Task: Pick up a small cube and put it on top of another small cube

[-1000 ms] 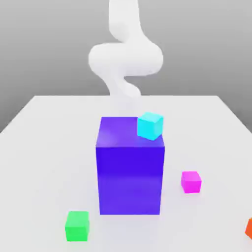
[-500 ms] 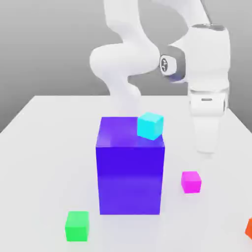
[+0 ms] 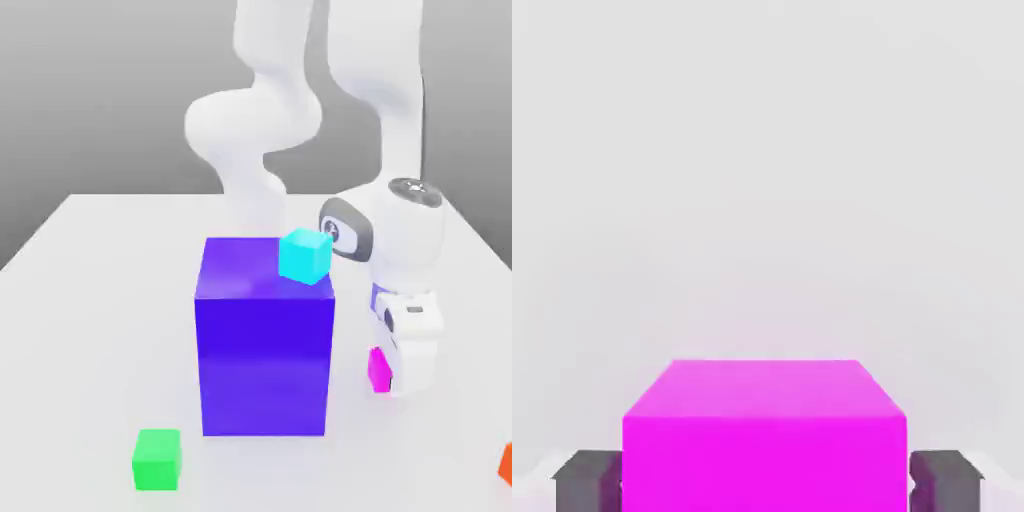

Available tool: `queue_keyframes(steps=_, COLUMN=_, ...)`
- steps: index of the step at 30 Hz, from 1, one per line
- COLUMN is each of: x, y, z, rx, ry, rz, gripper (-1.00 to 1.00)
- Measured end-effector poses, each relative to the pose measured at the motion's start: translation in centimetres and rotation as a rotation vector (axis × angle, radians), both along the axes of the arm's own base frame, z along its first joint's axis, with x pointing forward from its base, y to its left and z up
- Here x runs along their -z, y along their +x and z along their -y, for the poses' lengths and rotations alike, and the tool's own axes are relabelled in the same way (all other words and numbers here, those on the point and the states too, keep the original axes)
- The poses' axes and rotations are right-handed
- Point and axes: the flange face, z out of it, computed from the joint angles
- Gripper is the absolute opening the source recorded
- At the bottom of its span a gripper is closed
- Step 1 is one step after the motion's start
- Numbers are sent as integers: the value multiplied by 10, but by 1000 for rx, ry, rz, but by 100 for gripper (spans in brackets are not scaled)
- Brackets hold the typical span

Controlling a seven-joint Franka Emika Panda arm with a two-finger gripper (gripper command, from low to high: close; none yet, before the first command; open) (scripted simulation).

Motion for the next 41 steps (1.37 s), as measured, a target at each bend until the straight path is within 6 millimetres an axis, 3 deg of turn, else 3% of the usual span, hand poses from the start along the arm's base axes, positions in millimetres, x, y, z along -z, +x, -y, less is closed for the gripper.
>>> queue_keyframes(steps=3, x=0, y=0, z=0, rx=0, ry=0, rz=0, gripper=-100)
queue_keyframes(steps=11, x=-59, y=0, z=-2, rx=-13, ry=0, rz=1, gripper=-100)
queue_keyframes(steps=15, x=-74, y=31, z=-19, rx=35, ry=6, rz=12, gripper=-100)
queue_keyframes(steps=18, x=-84, y=100, z=40, rx=319, ry=8, rz=20, gripper=-100)
queue_keyframes(steps=21, x=-95, y=147, z=79, rx=516, ry=10, rz=28, gripper=-100)
queue_keyframes(steps=24, x=-106, y=185, z=141, rx=781, ry=7, rz=32, gripper=-100)
queue_keyframes(steps=28, x=-114, y=196, z=231, rx=1144, ry=0, rz=26, gripper=-100)
queue_keyframes(steps=32, x=-116, y=175, z=313, rx=1505, ry=-1, rz=7, gripper=-100)
queue_keyframes(steps=37, x=-64, y=170, z=321, rx=1565, ry=1, rz=1, gripper=-100)
queue_keyframes(steps=38, x=-56, y=169, z=321, rx=1566, ry=0, rz=1, gripper=100)
queue_keyframes(steps=41, x=-56, y=169, z=321, rx=1566, ry=0, rz=1, gripper=100)
